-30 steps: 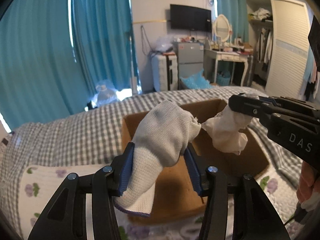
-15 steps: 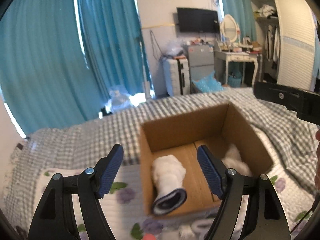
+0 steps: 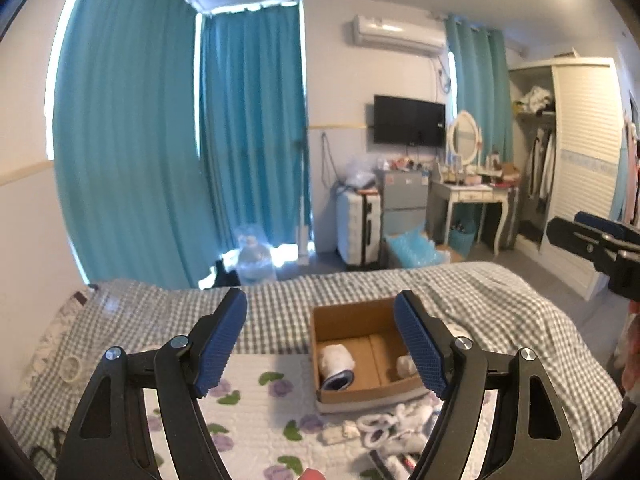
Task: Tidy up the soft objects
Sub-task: 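Move both tools back toward the remaining items on the bed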
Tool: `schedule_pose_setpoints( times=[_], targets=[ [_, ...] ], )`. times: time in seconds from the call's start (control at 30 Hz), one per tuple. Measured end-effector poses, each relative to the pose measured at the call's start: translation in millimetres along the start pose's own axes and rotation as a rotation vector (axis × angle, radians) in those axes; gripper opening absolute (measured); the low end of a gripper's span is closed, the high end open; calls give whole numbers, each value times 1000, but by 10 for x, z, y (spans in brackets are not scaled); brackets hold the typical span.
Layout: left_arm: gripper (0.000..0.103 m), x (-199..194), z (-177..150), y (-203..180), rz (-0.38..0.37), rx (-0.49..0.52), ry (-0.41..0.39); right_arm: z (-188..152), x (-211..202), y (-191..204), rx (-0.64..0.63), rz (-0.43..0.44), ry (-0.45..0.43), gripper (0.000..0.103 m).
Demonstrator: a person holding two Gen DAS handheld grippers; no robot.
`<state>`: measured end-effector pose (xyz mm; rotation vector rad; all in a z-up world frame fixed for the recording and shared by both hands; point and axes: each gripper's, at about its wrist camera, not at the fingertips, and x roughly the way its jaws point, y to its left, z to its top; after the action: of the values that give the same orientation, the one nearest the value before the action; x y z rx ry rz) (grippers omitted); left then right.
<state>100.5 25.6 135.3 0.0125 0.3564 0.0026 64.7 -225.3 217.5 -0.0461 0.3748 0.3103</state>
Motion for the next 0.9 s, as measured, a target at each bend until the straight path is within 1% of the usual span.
schedule_pose_setpoints(
  times=[0.1, 0.2, 0.27, 0.33, 0.4, 0.47, 0.57, 0.63, 0.77, 0.83, 0.9],
  targets=[
    [77, -154, -152, -20, -10, 4, 18, -199, -150, 103, -26, 25, 1, 87],
    [77, -210, -392, -49, -17, 0, 28, -511, -149, 194, -49, 81, 52, 87],
    [77, -173, -582, -63, -11, -7, 54, -731, -92, 272, -75, 93, 78, 87],
    [77, -125, -733, -75, 6, -13, 83, -928, -6, 339, -102, 86, 103, 87],
    [77, 4, -925, -61, 33, -25, 117, -1147, 122, 385, -110, 101, 141, 87],
    [77, 118, -1128, -46, 64, -44, 155, -1365, 300, 396, -106, 131, 190, 87],
    [77, 316, -1398, 9, 88, -87, 217, -1719, 606, 389, -114, 142, 274, 87],
    [77, 475, -1568, 64, 121, -122, 263, -1901, 804, 390, -125, 157, 320, 87],
    [77, 706, -1817, 99, 139, -157, 319, -2289, 1134, 446, -161, 175, 419, 75],
    [77, 818, -1899, 101, 142, -163, 339, -2425, 1274, 439, -158, 187, 455, 72],
    [77, 904, -1958, 87, 144, -158, 348, -2519, 1429, 427, -154, 194, 487, 63]
  ],
)
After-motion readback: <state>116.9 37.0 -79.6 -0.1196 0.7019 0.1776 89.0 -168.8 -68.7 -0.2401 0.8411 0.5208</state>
